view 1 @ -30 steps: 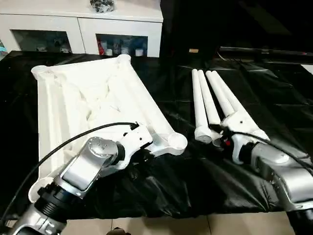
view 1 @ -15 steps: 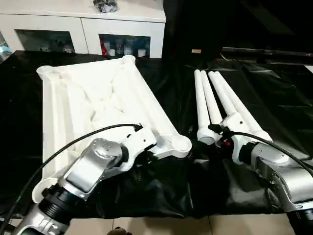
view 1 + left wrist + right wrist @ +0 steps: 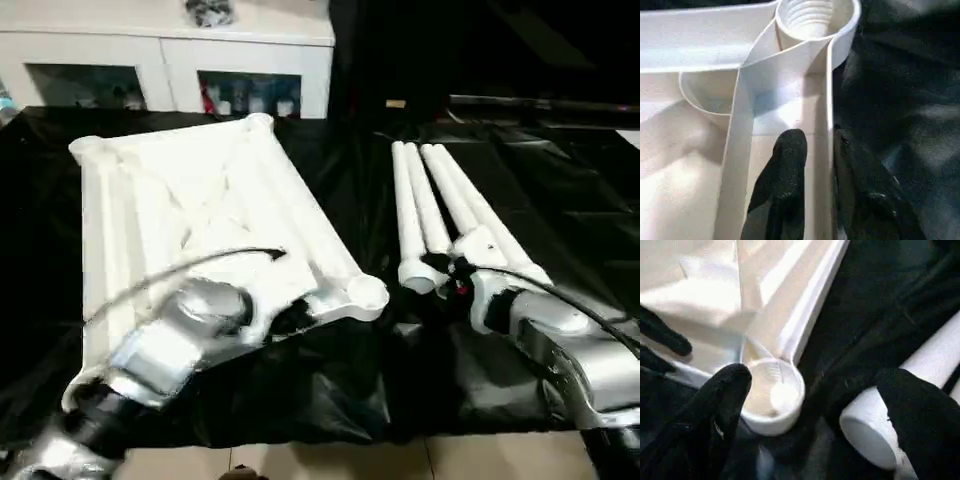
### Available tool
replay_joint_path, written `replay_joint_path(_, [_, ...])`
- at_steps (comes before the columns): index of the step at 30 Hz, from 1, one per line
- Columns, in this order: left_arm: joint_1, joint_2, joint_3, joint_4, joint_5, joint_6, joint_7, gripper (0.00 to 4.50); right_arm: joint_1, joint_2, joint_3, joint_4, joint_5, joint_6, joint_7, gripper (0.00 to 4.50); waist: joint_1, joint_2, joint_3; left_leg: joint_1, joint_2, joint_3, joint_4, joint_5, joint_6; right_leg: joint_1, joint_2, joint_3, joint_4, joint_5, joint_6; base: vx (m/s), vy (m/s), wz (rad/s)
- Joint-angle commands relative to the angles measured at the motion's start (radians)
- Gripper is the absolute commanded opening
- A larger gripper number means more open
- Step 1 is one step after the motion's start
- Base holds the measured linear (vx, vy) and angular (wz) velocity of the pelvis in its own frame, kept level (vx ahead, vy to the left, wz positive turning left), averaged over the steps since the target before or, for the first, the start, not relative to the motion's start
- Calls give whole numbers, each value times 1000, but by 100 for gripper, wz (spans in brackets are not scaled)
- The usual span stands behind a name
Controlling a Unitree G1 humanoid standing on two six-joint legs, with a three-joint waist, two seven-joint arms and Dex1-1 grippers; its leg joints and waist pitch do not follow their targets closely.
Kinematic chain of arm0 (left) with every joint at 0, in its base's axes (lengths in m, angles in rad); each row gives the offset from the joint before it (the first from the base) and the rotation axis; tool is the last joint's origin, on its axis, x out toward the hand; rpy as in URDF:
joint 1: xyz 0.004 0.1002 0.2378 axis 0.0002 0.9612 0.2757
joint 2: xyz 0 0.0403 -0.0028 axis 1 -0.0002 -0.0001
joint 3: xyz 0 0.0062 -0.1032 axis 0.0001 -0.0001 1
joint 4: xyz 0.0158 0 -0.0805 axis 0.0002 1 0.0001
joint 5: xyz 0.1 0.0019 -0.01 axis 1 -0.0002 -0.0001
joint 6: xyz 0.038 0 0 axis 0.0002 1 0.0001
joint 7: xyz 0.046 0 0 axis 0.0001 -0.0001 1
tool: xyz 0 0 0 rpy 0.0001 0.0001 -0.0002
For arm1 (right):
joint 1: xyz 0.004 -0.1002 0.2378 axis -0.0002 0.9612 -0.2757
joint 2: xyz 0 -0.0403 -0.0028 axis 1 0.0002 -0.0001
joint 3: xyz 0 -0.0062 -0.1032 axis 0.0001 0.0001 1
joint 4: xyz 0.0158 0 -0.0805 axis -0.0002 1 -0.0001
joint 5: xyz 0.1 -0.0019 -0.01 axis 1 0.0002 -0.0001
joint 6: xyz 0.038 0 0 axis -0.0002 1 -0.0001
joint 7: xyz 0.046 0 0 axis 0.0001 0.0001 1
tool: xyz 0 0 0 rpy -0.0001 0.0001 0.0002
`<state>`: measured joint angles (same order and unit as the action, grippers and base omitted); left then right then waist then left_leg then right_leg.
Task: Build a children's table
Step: Move table base, then pick table leg
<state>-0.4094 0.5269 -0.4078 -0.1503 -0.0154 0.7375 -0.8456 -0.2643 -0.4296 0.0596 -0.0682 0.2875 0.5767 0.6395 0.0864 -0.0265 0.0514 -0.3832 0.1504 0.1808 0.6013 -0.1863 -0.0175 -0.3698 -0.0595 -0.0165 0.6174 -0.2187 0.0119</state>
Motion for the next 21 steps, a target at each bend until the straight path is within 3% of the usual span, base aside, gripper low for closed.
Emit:
replay_joint_path(1, [1,17,74,-45,-30,-39,-15,103,-56,23,-60,34,8,18,-72,450,3,5,-55,28,75,-34,-82,-169,-21,24,-86,34,-62,-88,-248,0,0,0])
replay_joint_path(4, [5,7,117,-50,-60,-72,-14,103,-90,50,-88,72,11,50,-125,450,6,9,-55,34,74,-31,-81,-178,-36,19,-82,34,-63,-98,-241,0,0,0])
replay_joint_path(7, [5,-12,167,-44,-86,-112,4,103,-159,88,-122,167,-13,87,-229,450,4,8,-60,32,71,-29,-80,-151,-51,19,-81,32,-58,-62,-246,0,0,0])
replay_joint_path(8, [8,-18,177,-60,-100,-128,2,103,-219,113,-141,255,-31,99,-302,450,7,0,-60,31,72,-27,-79,-135,-46,20,-80,33,-56,-41,-240,0,0,0])
replay_joint_path(11, [13,-23,170,-91,-116,-113,-7,103,-263,129,-152,323,-38,98,-347,450,5,3,-61,30,70,-25,-76,-121,-53,20,-83,33,-53,-40,-240,0,0,0])
replay_joint_path(12, [17,-25,166,-110,-125,-105,-10,103,-283,136,-158,355,-45,106,-371,450,8,-5,-61,28,69,-24,-76,-105,-47,22,-81,33,-51,-25,-235,0,0,0])
replay_joint_path(18, [37,-30,160,-171,-156,-85,-28,103,-369,161,-174,489,-69,179,-449,450,6,-10,-62,23,65,-20,-72,-65,-36,22,-76,33,-46,7,-229,0,0,0])
replay_joint_path(19, [42,-33,158,-182,-163,-81,-25,103,-401,170,-170,533,-67,198,-456,450,5,-18,-60,21,66,-18,-72,-72,-35,22,-76,34,-47,1,-222,0,0,0])
replay_joint_path(21, [47,-31,156,-193,-169,-75,-25,103,-425,177,-160,568,-75,221,-470,450,4,-16,-58,22,66,-19,-73,-97,-41,20,-79,34,-50,-46,-220,0,0,0])
